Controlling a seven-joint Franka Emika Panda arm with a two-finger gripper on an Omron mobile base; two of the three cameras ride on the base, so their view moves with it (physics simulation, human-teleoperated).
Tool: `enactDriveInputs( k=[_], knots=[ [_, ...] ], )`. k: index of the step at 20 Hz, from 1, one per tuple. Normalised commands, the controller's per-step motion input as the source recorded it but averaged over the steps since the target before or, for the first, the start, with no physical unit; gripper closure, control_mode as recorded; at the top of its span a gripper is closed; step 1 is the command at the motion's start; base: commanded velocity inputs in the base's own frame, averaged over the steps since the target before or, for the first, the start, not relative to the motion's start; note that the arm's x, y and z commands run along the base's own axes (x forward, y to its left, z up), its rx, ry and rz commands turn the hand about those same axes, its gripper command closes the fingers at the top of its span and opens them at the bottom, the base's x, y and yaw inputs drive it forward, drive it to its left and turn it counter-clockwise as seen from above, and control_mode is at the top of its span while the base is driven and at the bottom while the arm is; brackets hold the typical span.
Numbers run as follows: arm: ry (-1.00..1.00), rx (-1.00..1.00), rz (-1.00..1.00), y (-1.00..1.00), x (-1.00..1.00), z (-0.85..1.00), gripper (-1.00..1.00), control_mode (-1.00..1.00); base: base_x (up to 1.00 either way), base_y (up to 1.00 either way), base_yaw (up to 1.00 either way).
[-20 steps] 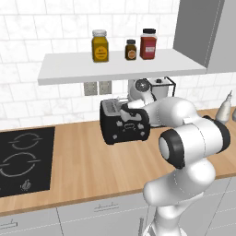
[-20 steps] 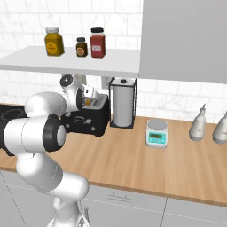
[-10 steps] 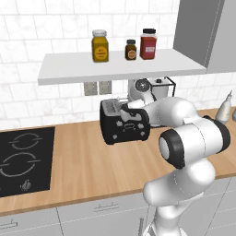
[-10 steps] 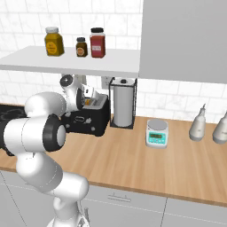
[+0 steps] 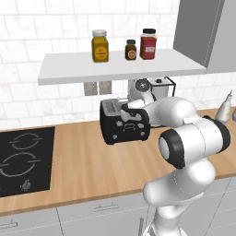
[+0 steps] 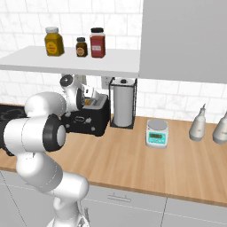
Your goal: Start the toaster. Once the lever pops up, take the bread to the plate on the dining counter.
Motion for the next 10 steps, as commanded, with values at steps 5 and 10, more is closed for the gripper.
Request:
enactDriveInputs(
  k=[5,10],
  knots=[
    [0.00,0.00,0.00,0.00,0.00,0.00,-1.00,-1.00,0.00,0.00,0.00],
    [0.00,0.00,0.00,0.00,0.00,0.00,-1.00,-1.00,0.00,0.00,0.00]
  ],
)
